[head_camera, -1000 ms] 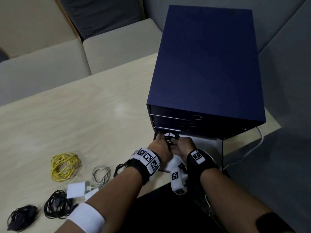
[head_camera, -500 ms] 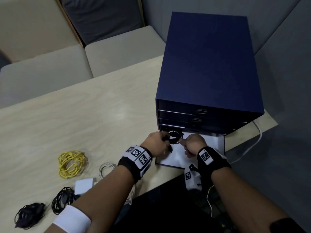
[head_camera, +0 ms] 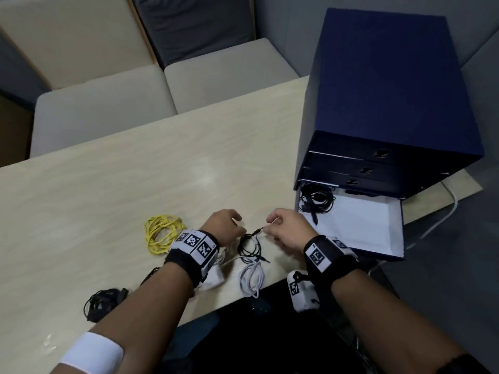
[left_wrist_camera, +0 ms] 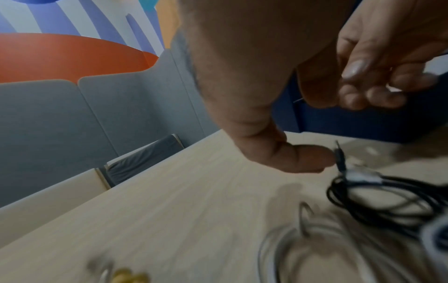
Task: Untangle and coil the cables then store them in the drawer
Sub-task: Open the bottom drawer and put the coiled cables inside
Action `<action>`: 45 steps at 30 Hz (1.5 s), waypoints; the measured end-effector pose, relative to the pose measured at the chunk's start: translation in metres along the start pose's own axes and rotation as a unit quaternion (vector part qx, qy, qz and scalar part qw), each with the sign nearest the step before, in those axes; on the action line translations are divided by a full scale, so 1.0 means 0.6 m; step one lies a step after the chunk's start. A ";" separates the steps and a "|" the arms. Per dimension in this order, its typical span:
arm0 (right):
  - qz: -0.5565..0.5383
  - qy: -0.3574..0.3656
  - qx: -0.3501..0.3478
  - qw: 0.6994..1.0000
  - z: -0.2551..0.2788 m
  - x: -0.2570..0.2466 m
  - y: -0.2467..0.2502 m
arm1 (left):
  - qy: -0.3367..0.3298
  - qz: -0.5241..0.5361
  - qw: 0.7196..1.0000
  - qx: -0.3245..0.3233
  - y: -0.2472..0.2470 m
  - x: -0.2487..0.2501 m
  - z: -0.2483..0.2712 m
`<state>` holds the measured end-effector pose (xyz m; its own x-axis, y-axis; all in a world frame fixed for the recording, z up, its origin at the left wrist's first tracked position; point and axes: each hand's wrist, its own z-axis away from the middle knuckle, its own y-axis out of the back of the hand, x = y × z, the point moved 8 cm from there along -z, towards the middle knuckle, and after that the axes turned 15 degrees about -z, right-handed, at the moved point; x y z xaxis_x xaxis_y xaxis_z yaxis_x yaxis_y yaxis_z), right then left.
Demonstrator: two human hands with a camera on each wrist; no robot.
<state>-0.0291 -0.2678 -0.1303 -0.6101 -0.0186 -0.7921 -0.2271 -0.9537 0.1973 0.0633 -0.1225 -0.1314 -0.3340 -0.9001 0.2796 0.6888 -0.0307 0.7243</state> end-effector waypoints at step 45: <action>-0.040 0.018 0.129 0.991 -0.002 0.016 0.042 | -0.114 -0.100 0.984 -0.098 -0.092 0.033 0.035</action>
<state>-0.0400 -0.2920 -0.1337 -0.5563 0.0380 -0.8301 -0.4619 -0.8445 0.2709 0.0052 -0.1296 -0.1523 -0.5962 -0.7473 0.2933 0.6974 -0.3012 0.6503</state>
